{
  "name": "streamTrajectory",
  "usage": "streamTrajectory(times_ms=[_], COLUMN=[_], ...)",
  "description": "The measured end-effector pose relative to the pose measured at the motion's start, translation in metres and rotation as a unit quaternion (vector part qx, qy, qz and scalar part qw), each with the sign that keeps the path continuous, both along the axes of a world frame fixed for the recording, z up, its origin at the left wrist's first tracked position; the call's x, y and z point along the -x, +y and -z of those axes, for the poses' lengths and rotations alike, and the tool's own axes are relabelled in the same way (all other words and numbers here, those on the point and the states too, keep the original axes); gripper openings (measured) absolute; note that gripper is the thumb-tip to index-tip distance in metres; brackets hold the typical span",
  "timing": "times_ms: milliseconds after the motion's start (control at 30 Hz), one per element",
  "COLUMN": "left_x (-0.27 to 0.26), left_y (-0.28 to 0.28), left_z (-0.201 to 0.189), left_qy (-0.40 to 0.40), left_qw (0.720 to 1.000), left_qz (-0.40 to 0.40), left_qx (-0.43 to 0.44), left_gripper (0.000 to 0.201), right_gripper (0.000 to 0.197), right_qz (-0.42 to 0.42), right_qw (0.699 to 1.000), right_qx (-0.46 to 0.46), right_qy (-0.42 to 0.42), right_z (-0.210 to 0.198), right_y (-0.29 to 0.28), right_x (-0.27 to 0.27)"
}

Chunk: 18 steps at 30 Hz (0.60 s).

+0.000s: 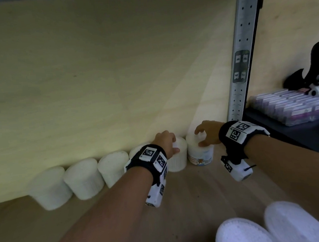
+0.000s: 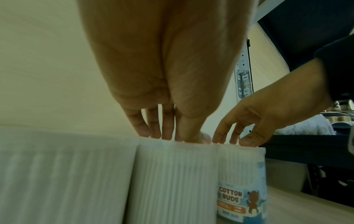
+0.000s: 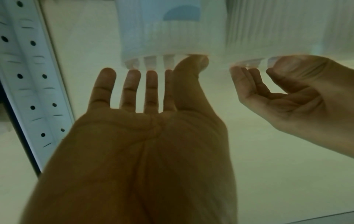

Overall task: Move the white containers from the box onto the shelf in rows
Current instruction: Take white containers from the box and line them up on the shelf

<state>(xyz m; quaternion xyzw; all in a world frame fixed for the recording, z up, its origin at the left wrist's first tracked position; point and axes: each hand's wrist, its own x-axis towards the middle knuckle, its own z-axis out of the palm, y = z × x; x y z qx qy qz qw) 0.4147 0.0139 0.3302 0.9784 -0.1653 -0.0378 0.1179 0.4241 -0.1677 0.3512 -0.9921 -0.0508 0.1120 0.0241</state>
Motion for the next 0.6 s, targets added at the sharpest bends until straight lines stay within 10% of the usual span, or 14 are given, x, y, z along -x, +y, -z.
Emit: streamTrajectory(times_ms=[600], left_x=[0.0004], left_y=[-0.0005], left_z=[0.0016], left_qy=[-0.005], left_qw=[1.0], left_qz=[-0.003], left_qx=[0.014], left_gripper=[0.045], right_gripper=[0.067], right_qz=[0.013], right_qw=[1.0], right_qx=[0.003], right_qy=[-0.021], right_z=[0.0033], right_y=[0.0057], right_x=[-0.001])
